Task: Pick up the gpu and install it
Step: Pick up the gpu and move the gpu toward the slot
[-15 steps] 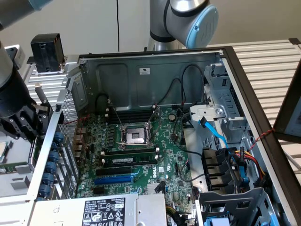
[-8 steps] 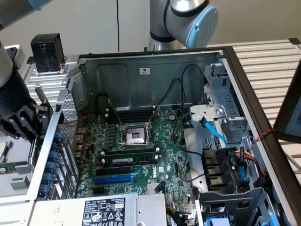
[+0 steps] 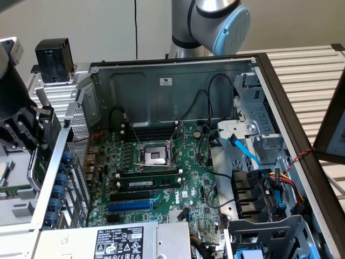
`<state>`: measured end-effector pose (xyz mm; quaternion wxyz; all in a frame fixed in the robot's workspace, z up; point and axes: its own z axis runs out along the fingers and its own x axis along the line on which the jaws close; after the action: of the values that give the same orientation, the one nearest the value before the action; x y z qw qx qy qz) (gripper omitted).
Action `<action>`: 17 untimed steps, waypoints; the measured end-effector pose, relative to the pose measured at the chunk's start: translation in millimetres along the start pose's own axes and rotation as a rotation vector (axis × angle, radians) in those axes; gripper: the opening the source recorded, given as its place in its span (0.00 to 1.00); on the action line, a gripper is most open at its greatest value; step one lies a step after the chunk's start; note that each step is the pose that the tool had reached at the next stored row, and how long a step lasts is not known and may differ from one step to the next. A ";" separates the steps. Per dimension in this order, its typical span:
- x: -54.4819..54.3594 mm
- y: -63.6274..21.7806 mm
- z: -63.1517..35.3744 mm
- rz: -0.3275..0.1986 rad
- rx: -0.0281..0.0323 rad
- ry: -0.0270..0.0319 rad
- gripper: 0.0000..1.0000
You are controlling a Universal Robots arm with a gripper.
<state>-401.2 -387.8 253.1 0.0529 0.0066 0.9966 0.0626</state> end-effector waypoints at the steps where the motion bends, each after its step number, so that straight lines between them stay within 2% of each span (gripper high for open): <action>1: -0.4 0.6 -4.9 -0.001 -0.0001 0.0001 0.27; 17: -6.6 9.6 -77.0 -0.011 -0.0011 0.0019 0.27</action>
<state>-402.7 -388.0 331.0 0.0523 0.0012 0.9966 0.0629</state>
